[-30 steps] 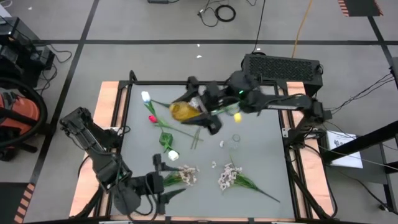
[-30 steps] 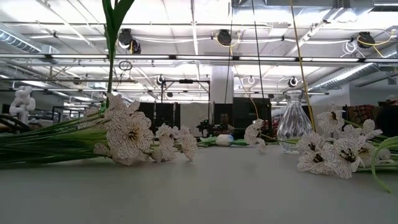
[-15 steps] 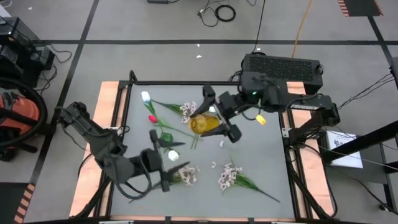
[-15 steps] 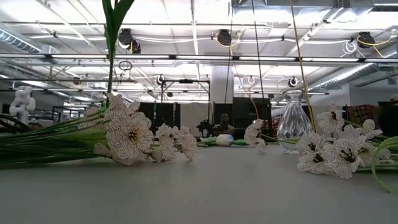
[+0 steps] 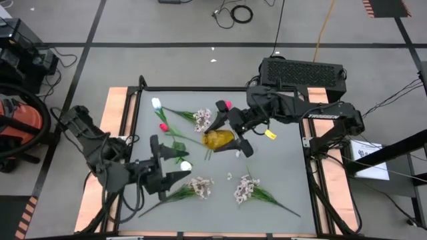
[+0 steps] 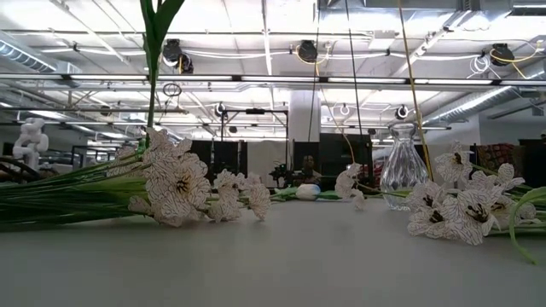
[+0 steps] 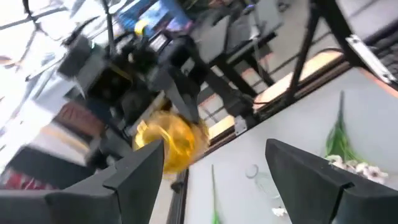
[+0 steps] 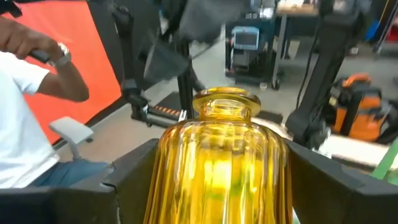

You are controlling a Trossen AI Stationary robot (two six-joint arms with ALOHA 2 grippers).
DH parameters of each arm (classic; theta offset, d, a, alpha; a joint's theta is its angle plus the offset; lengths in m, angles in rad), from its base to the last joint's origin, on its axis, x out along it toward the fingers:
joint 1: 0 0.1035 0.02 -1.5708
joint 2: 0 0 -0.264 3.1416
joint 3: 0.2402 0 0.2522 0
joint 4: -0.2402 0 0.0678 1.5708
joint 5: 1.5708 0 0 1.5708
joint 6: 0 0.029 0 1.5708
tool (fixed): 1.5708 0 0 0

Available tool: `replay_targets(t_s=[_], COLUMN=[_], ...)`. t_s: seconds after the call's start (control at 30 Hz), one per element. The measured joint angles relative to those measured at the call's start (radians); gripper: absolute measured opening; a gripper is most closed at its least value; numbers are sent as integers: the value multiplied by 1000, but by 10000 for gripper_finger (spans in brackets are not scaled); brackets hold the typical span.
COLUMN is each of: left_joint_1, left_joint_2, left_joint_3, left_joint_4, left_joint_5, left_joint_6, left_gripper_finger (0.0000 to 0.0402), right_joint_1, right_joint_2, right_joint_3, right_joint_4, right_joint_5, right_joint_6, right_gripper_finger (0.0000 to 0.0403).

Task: Sort flowers into vase by color
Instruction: Adjust the yellow flower vase

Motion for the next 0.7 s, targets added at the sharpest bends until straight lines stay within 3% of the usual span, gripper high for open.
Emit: replay_targets(t_s=[0.27,0.43,0.57,0.7], left_joint_1=[163,251,287,319], left_joint_2=[-6,5,2,33], left_joint_3=[24,23,-3,-18], left_joint_4=[-181,-190,-190,-185], left_joint_5=[328,391,534,534], left_joint_6=[71,135,177,190], left_gripper_finger=[285,285,285,285], right_joint_1=[0,0,0,0], right_joint_2=[1,1,1,1], right_joint_3=[-111,-168,-192,-198], right_joint_4=[23,44,42,46], right_joint_5=[0,2,4,4], right_joint_6=[52,54,54,39], right_gripper_finger=[291,291,291,291])
